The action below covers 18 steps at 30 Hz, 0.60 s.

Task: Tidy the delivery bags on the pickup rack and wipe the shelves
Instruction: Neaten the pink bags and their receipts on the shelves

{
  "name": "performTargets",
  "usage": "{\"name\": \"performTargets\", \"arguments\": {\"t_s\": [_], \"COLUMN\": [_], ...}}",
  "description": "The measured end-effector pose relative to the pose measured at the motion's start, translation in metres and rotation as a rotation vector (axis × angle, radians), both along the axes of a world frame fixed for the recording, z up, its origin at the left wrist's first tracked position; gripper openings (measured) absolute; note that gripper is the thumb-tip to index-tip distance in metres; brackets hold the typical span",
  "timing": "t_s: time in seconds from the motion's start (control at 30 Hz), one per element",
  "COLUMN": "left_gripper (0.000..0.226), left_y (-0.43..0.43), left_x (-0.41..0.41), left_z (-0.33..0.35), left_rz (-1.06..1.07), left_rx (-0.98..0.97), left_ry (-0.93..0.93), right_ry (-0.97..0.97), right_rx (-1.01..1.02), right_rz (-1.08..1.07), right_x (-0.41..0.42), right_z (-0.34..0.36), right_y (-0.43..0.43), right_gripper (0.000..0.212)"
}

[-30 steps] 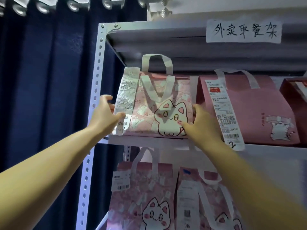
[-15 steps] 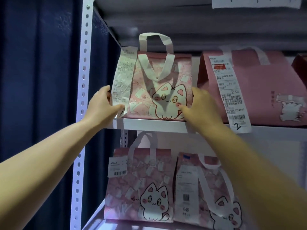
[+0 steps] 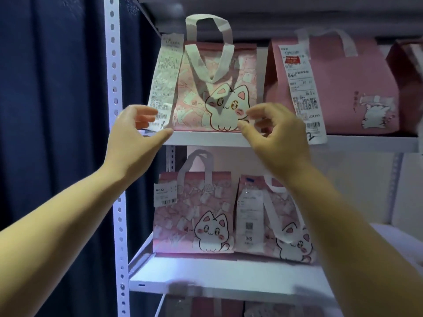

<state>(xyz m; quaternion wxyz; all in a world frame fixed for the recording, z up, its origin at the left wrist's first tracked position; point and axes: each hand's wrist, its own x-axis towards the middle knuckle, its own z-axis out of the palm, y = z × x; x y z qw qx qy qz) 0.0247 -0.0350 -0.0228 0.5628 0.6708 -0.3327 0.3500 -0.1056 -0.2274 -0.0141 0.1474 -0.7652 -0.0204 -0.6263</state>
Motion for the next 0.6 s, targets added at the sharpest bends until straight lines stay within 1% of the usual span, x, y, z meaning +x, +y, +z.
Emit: {"name": "performTargets", "arguments": {"t_s": [0.13,0.3,0.4,0.6], "left_gripper": [0.032,0.028,0.025,0.021], "left_y": [0.003,0.006,0.005,0.000], "left_x": [-0.032,-0.062,-0.073,-0.093], "left_z": [-0.027,-0.067,-0.096,-0.152], "left_rz": [-0.108,-0.204,-0.254,-0.352], "left_rx": [0.036,0.123,0.184,0.222], "left_ry": [0.046,0.098,0.183,0.371], "right_ry": [0.154,0.326,0.409,0.547], "right_rx": [0.030,0.144,0.205,0.346], "right_rz": [-0.009,-0.024,-0.051,-0.104], "right_x": [-0.020,-0.051,-0.070,-0.109], "right_z": [-0.031,-0.072,-0.099,-0.153], "right_y": [0.005,0.006,0.007,0.004], "right_gripper": [0.017,0.015,0.012,0.011]}}
